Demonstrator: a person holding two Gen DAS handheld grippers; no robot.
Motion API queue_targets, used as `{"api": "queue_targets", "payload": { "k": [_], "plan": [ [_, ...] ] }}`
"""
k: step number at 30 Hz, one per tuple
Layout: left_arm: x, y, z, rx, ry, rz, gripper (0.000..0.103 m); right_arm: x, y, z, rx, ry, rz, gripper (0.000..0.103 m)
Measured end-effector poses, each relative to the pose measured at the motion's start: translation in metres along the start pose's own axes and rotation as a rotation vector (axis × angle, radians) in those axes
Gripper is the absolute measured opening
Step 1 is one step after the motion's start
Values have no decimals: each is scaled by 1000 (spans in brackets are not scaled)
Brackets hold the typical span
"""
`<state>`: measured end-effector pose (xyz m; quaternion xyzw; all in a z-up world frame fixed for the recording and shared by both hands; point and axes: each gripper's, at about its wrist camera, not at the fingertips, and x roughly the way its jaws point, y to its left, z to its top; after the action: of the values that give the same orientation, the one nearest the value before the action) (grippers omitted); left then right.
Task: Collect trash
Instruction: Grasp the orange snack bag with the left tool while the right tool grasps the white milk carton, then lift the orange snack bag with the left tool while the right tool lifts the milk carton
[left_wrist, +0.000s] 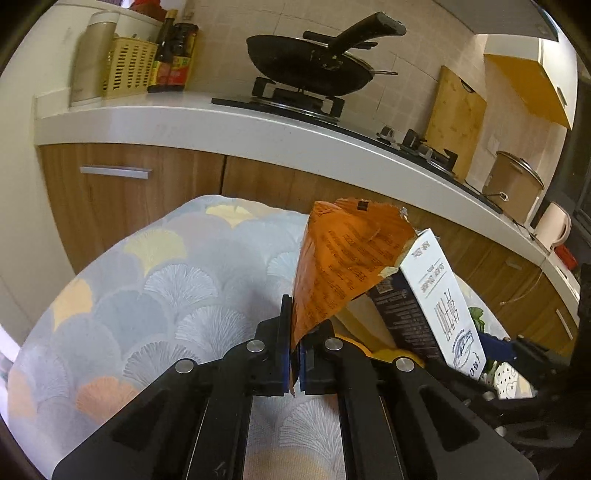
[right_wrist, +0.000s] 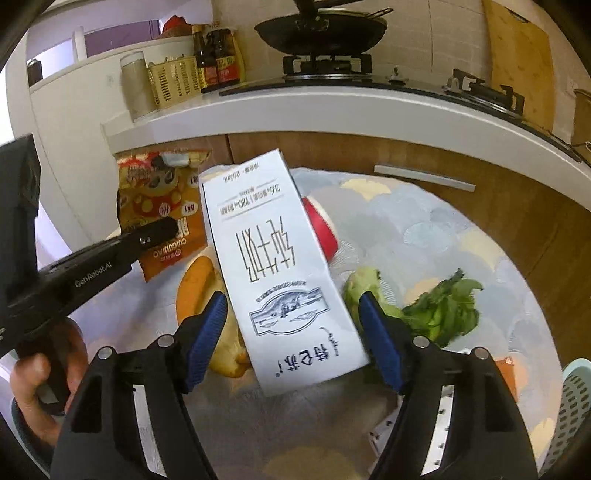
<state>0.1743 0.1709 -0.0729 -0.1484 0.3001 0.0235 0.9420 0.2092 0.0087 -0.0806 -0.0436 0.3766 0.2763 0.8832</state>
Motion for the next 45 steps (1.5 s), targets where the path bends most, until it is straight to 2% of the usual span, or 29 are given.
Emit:
{"api": "queue_targets", "payload": {
  "k": [2,4,7,12,19,22,25,33,41,45],
  "plan": [
    [0,0,0,0,-1,0,1,1,3,-1,-7,-4,-19,68],
    [-1,1,-1,-3,-3,-1,1,-1,3,-1,-8,-6,-19,56],
    [-3,1,0,-5,-16,-6,1,-6,3,-1,0,-23,-14,51],
    [-15,-7,3,13,-51,-57,1,-30,-1,2,24,-70,-24,51],
    [-60,-43,13,90,-117,-143,1,-79,-15,1,75,-132,-16,51],
    [-75,-55,12,101,-131,-162,1,-88,-20,-4,95,-113,-12,51],
    [-84,-58,7,96,-132,-163,1,-91,-27,-24,153,-58,43,51],
    [-99,-71,-10,92,-103,-178,1,-92,-26,-81,217,66,26,51],
    [-110,-96,-22,143,-93,-198,1,-105,-56,-111,348,66,83,53],
    [-114,-104,-26,161,-90,-196,1,-113,-62,-116,359,67,68,52]
  ]
}}
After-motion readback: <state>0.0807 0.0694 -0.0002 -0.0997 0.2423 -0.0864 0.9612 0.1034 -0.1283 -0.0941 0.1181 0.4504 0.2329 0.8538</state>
